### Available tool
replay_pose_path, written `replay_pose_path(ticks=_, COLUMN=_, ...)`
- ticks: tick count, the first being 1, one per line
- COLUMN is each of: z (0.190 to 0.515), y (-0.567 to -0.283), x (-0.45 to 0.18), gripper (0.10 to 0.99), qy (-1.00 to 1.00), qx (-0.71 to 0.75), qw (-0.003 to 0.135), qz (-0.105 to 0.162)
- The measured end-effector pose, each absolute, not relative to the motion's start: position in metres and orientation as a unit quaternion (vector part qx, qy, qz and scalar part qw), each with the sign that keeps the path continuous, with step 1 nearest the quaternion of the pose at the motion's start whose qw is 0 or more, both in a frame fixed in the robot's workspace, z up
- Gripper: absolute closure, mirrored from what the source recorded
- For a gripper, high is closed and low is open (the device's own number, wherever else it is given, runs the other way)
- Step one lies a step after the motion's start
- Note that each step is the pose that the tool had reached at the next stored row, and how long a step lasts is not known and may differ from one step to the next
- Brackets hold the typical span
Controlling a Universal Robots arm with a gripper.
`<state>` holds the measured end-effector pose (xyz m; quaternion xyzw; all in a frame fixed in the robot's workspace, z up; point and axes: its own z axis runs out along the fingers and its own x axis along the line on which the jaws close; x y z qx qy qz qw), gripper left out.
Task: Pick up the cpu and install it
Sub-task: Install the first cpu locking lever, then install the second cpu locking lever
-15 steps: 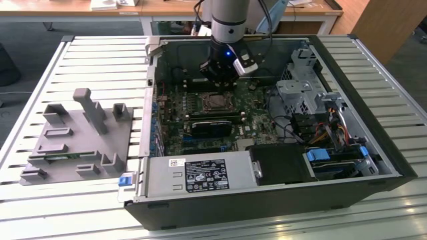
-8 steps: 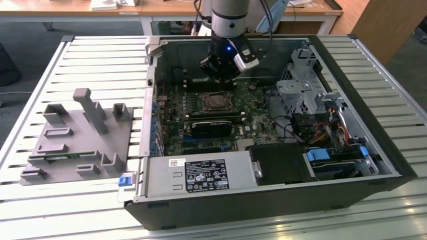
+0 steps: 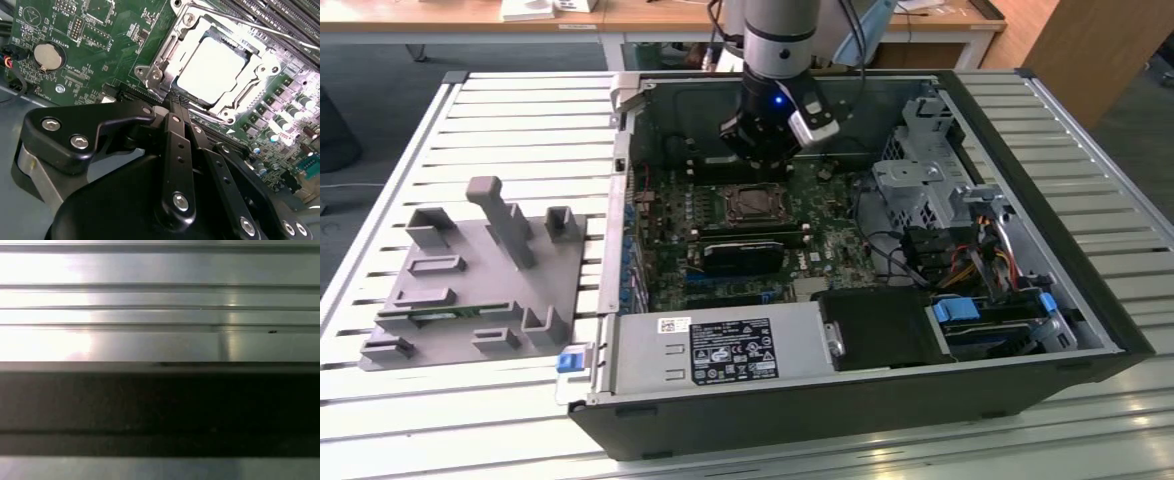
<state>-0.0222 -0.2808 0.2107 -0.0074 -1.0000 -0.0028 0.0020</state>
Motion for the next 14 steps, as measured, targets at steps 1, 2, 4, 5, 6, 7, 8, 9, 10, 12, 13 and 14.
replay_pose_path(ticks=1, z=0.2107, y=-0.2813, x=-0.0222, gripper=0.98, qy=-1.0, qx=-0.007, qw=0.002, qz=-0.003)
replay_pose_path(ticks=2, z=0.2107, y=-0.2817, x=-0.0222, gripper=0.98, qy=-1.0, qx=-0.007, qw=0.002, qz=-0.003)
replay_pose_path(ticks=4, z=0.2107, y=-0.2822, x=-0.0222, gripper=0.98, qy=-1.0, qx=-0.007, qw=0.002, qz=-0.003)
replay_pose_path(ticks=5, z=0.2106, y=-0.2825, x=-0.0221, gripper=0.98, qy=-1.0, qx=-0.007, qw=0.002, qz=-0.003)
replay_pose_path(ticks=6, z=0.2107, y=-0.2829, x=-0.0221, gripper=0.98, qy=-1.0, qx=-0.007, qw=0.002, qz=-0.003)
replay_pose_path(ticks=7, z=0.2107, y=-0.2833, x=-0.0221, gripper=0.98, qy=-1.0, qx=-0.007, qw=0.002, qz=-0.003)
replay_pose_path(ticks=8, z=0.2106, y=-0.2836, x=-0.0221, gripper=0.98, qy=-1.0, qx=-0.007, qw=0.002, qz=-0.003)
replay_pose_path(ticks=9, z=0.2106, y=-0.2839, x=-0.0221, gripper=0.98, qy=-1.0, qx=-0.007, qw=0.002, qz=-0.003)
replay_pose_path(ticks=10, z=0.2107, y=-0.2843, x=-0.0221, gripper=0.98, qy=-1.0, qx=-0.007, qw=0.002, qz=-0.003)
replay_pose_path(ticks=12, z=0.2106, y=-0.2852, x=-0.022, gripper=0.98, qy=-1.0, qx=-0.007, qw=0.002, qz=-0.003)
replay_pose_path(ticks=13, z=0.2106, y=-0.2858, x=-0.022, gripper=0.98, qy=-1.0, qx=-0.007, qw=0.002, qz=-0.003)
replay_pose_path(ticks=14, z=0.2106, y=-0.2865, x=-0.022, gripper=0.98, qy=-1.0, qx=-0.007, qw=0.002, qz=-0.003)
